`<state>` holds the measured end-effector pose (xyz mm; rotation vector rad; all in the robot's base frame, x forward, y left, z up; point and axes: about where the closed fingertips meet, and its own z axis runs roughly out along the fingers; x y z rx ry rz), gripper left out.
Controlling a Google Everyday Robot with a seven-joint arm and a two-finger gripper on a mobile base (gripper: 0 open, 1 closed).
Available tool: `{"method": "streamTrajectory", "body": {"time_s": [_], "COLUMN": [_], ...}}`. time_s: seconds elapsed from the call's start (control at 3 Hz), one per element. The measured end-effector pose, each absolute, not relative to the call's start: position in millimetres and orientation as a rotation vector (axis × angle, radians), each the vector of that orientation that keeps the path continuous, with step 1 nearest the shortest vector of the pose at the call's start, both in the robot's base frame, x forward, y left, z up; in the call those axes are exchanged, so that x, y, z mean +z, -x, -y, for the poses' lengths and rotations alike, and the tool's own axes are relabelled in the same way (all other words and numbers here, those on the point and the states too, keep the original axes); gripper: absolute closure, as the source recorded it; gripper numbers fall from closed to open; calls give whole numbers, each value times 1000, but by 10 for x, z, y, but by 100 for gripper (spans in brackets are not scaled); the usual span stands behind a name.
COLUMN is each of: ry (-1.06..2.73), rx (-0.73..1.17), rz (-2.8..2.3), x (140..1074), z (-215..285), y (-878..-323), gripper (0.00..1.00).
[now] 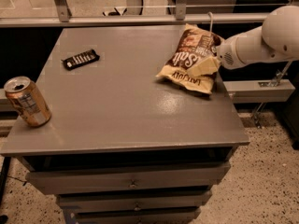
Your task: Move brown chip bag near rxbar chocolate
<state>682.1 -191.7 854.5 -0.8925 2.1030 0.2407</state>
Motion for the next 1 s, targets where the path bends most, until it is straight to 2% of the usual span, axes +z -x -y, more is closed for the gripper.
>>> {"method": "streamTrajectory", "body": {"time_s": [0.67,1.0], "ry": [935,978], "rx": [249,247], "rz": [-2044,-1969], "x": [8700,8949], "z": [1783,1697], "y": [-6843,-6843], "gripper": [88,100]}}
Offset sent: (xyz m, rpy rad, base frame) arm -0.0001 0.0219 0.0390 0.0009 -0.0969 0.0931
